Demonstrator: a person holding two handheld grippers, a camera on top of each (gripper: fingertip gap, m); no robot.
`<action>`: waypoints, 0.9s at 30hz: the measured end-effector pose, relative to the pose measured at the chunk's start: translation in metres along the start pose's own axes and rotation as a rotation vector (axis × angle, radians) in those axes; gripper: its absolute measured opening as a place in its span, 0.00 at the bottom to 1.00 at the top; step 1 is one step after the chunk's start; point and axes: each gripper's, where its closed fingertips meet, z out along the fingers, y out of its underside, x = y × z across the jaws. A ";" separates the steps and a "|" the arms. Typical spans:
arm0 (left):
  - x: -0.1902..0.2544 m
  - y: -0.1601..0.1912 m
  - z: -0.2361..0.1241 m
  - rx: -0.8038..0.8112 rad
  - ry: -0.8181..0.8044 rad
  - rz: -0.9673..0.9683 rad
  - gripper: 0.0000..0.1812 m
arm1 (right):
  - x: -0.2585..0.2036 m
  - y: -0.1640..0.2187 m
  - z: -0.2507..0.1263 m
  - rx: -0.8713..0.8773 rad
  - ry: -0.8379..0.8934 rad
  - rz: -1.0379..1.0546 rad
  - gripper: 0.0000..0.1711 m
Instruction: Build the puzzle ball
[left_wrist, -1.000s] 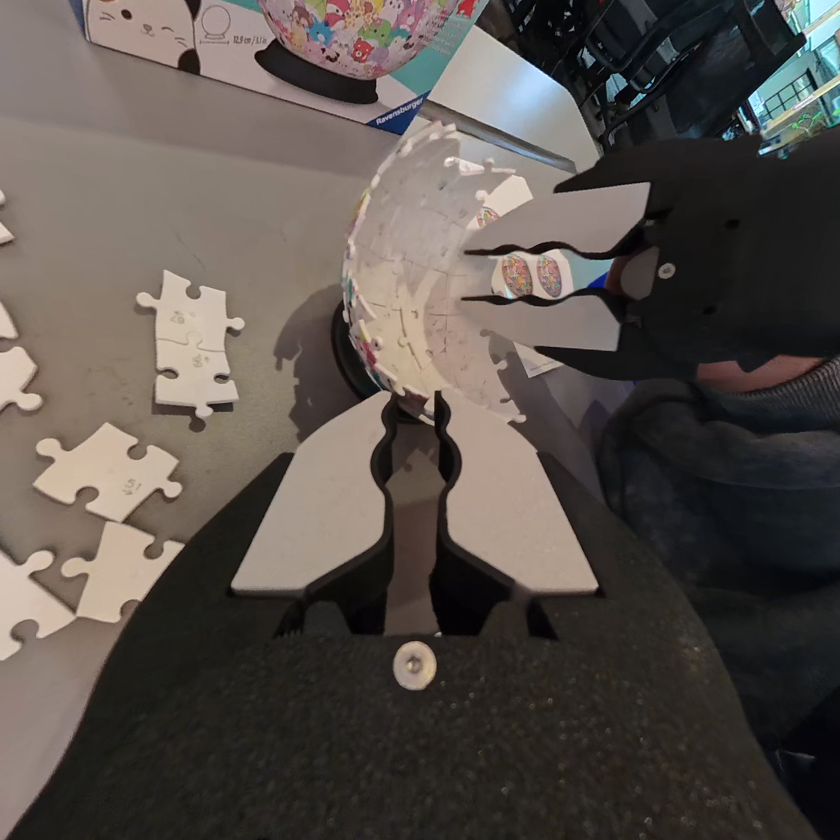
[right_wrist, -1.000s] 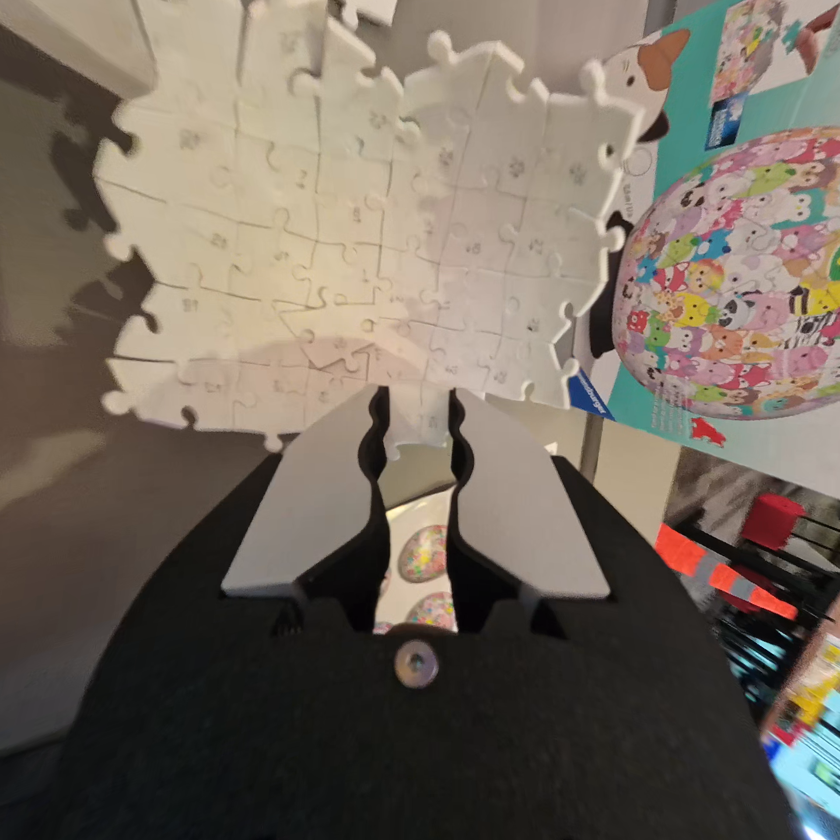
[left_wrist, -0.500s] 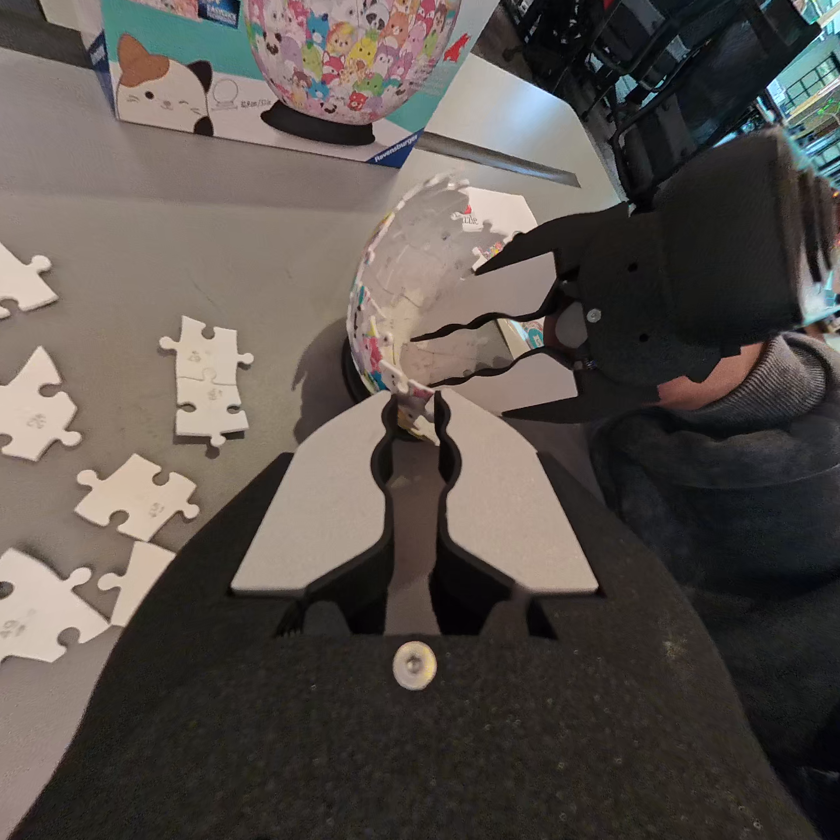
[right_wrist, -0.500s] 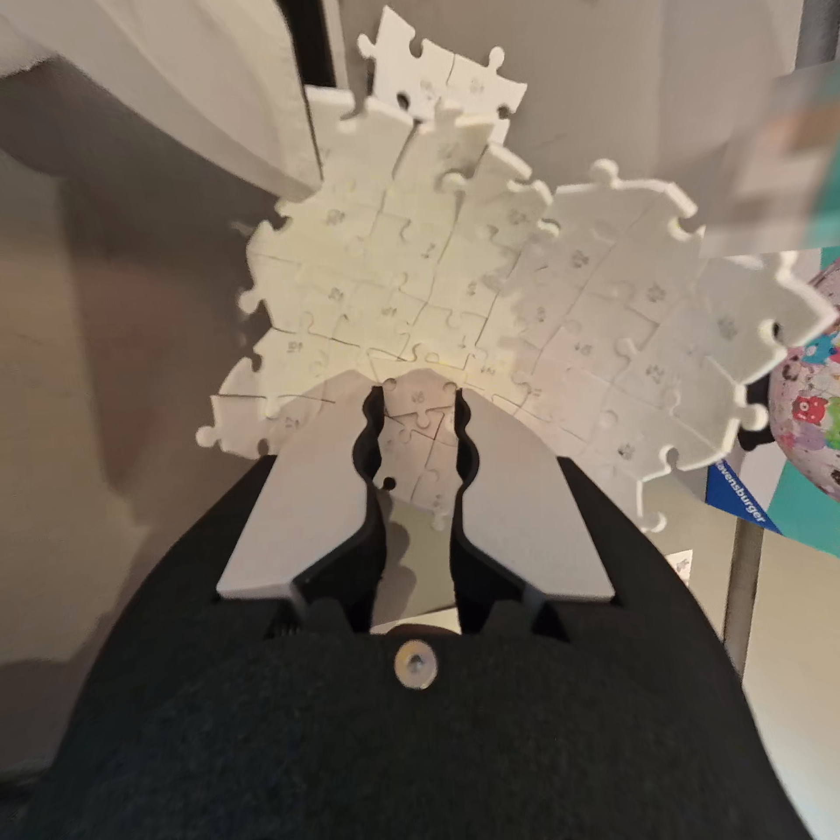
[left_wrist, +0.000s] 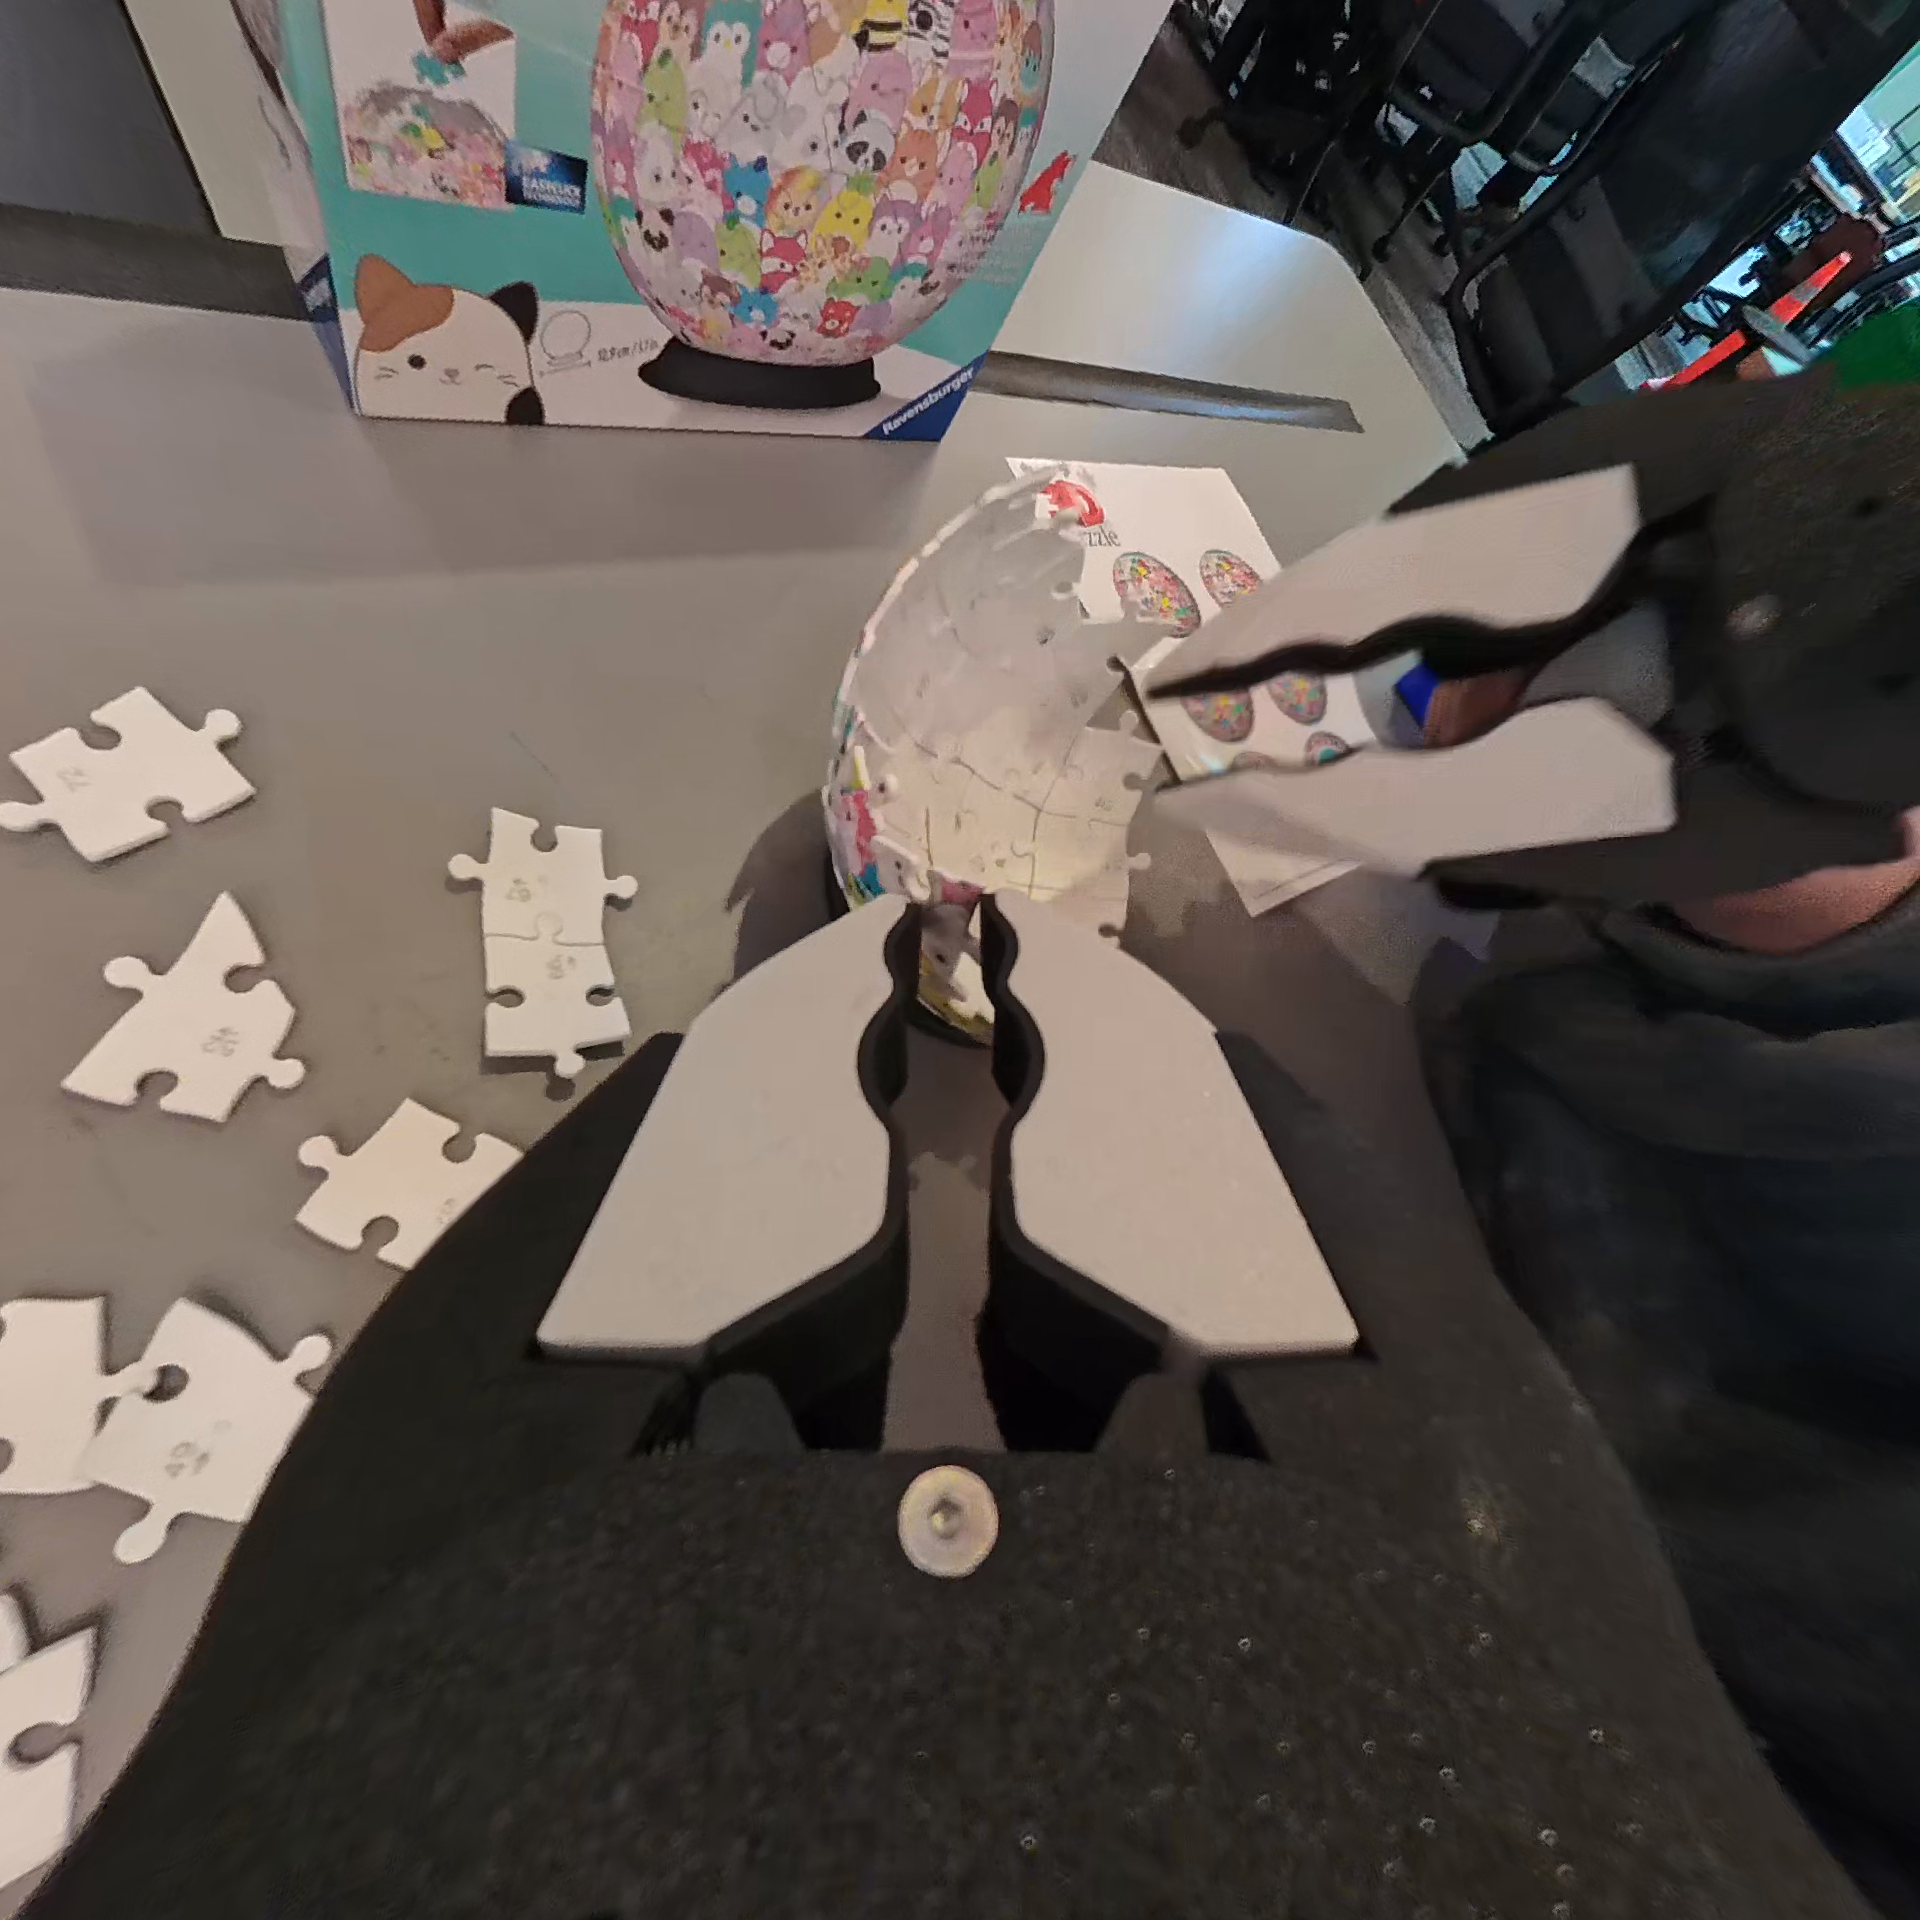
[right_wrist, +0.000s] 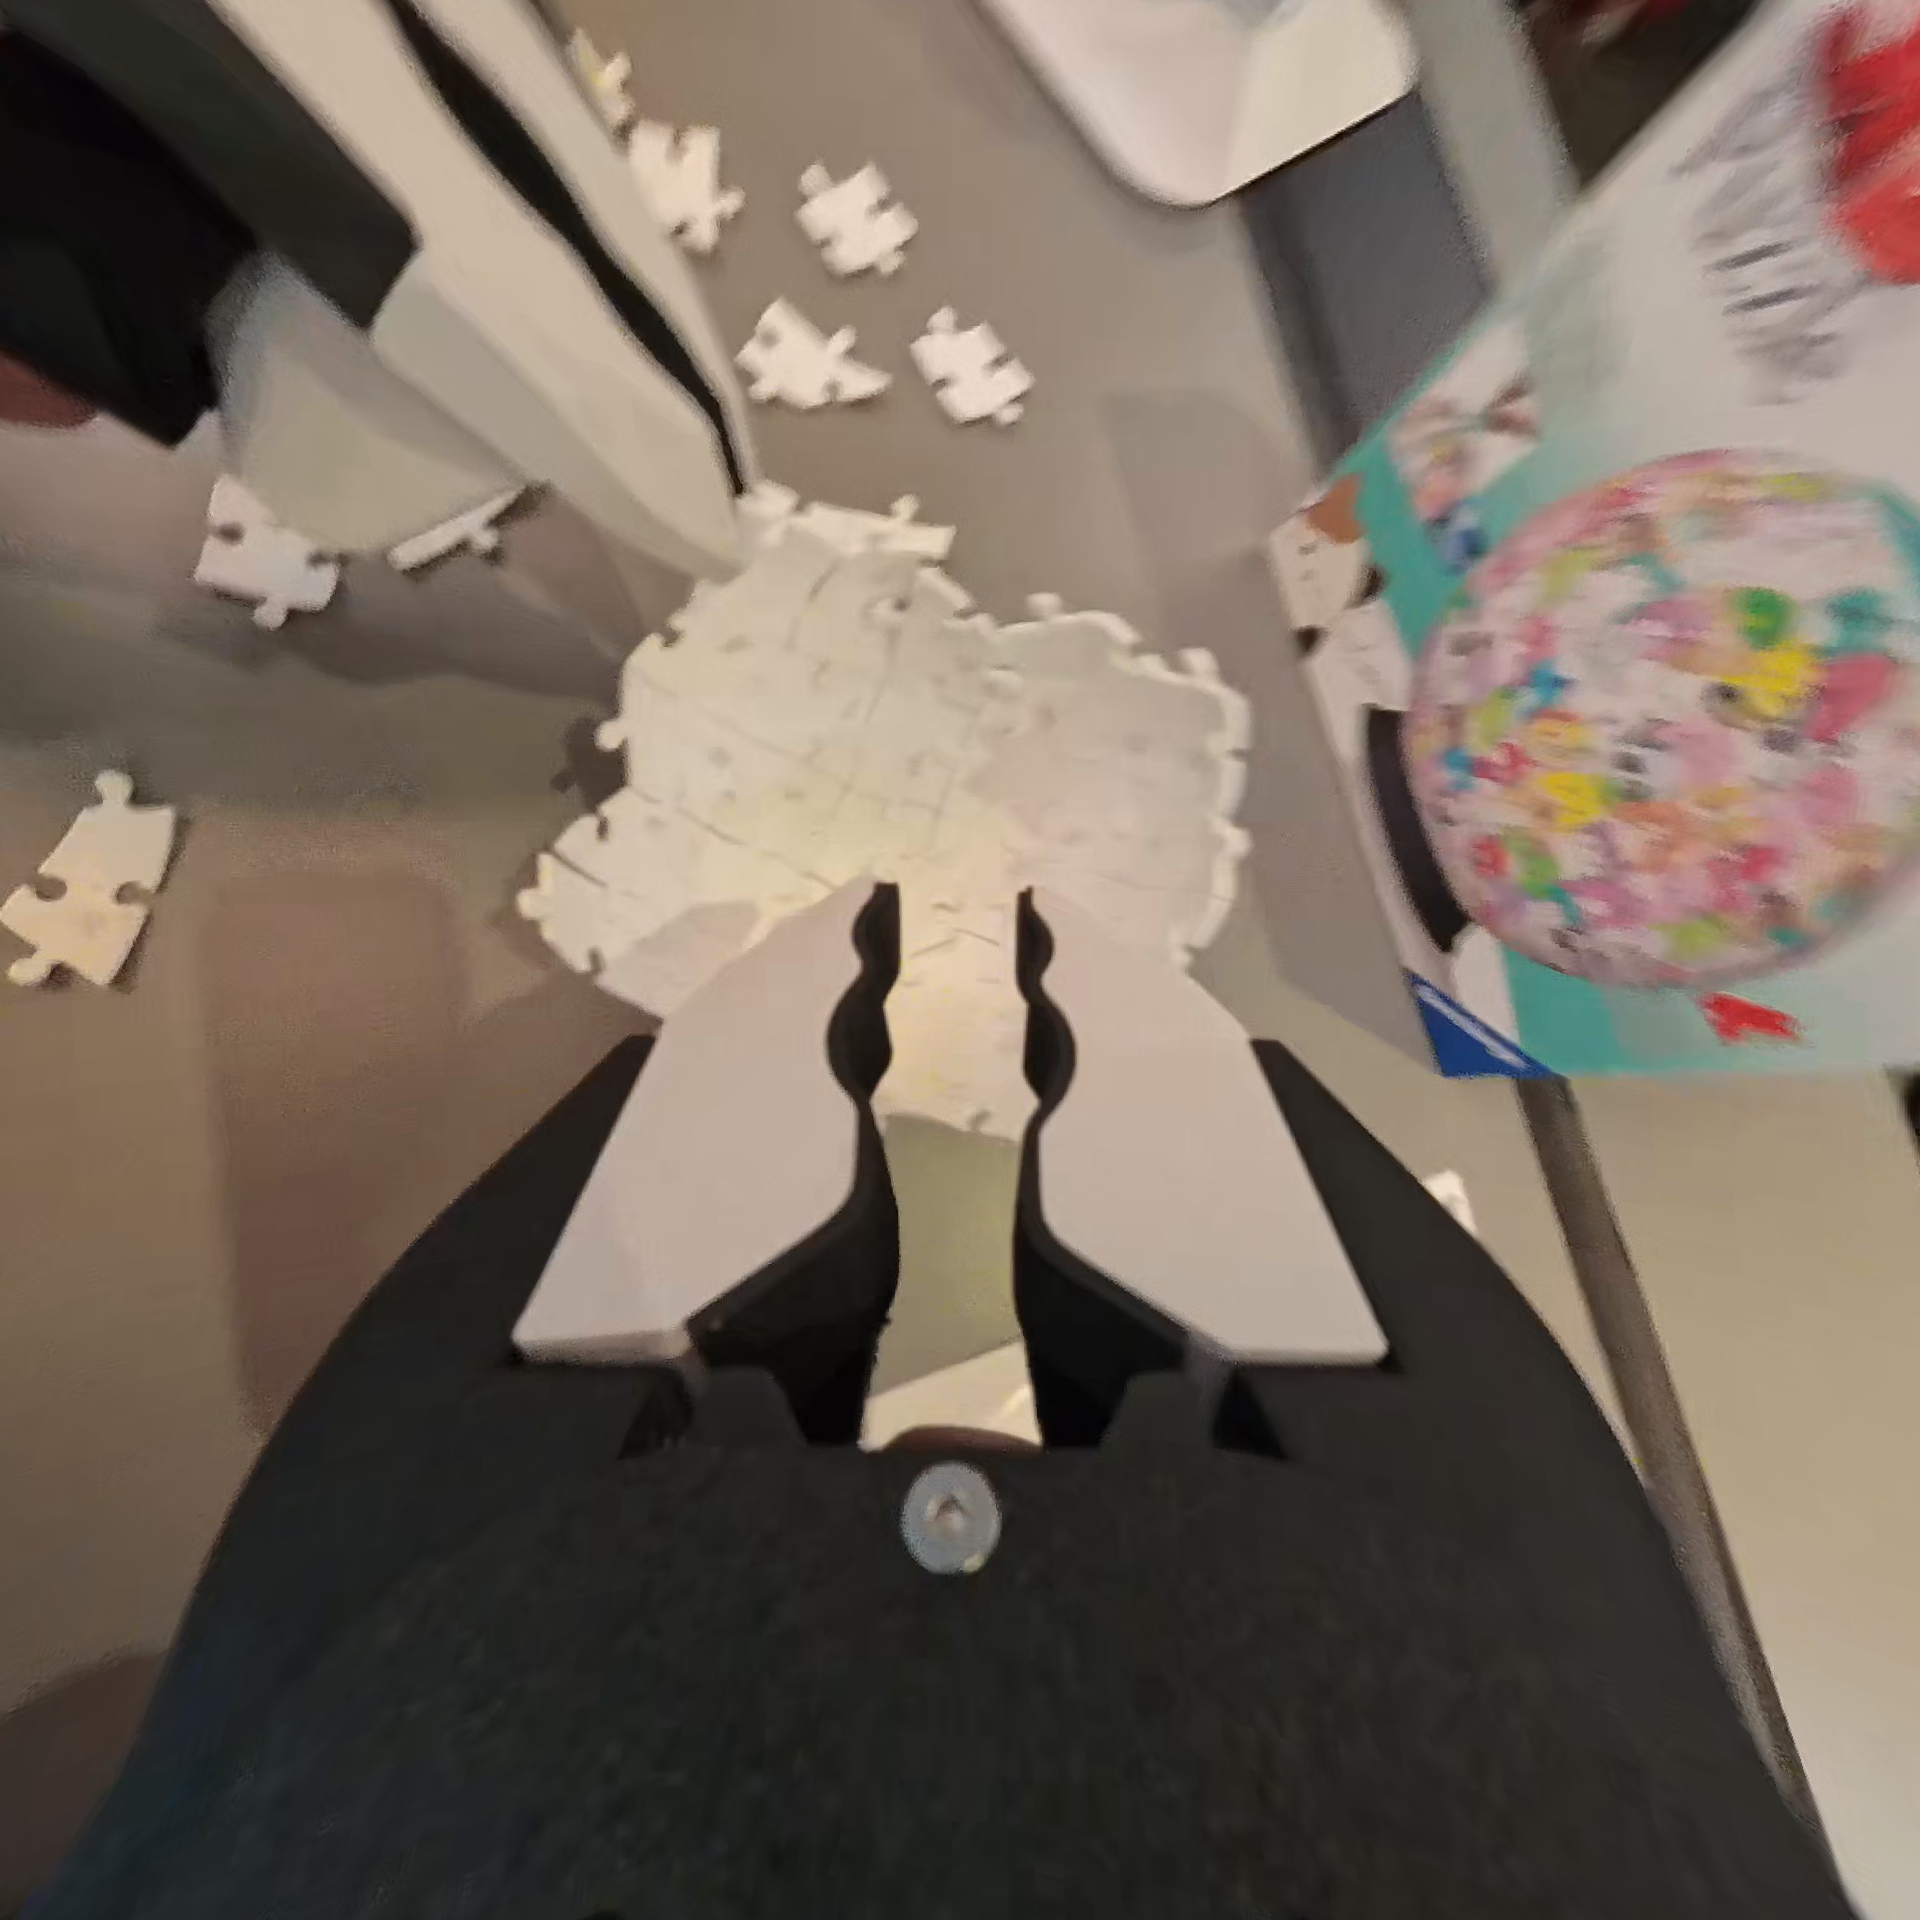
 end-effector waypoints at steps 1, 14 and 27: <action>0.000 0.000 0.001 -0.003 0.002 -0.001 0.06 | 0.011 -0.002 -0.009 0.026 0.042 0.026 0.14; 0.000 0.004 0.000 -0.023 -0.007 -0.070 0.16 | 0.050 0.019 0.029 -0.118 -0.082 0.151 0.20; 0.000 0.028 0.027 -0.180 -0.073 -0.167 0.15 | 0.050 0.023 0.029 -0.107 0.132 0.121 0.05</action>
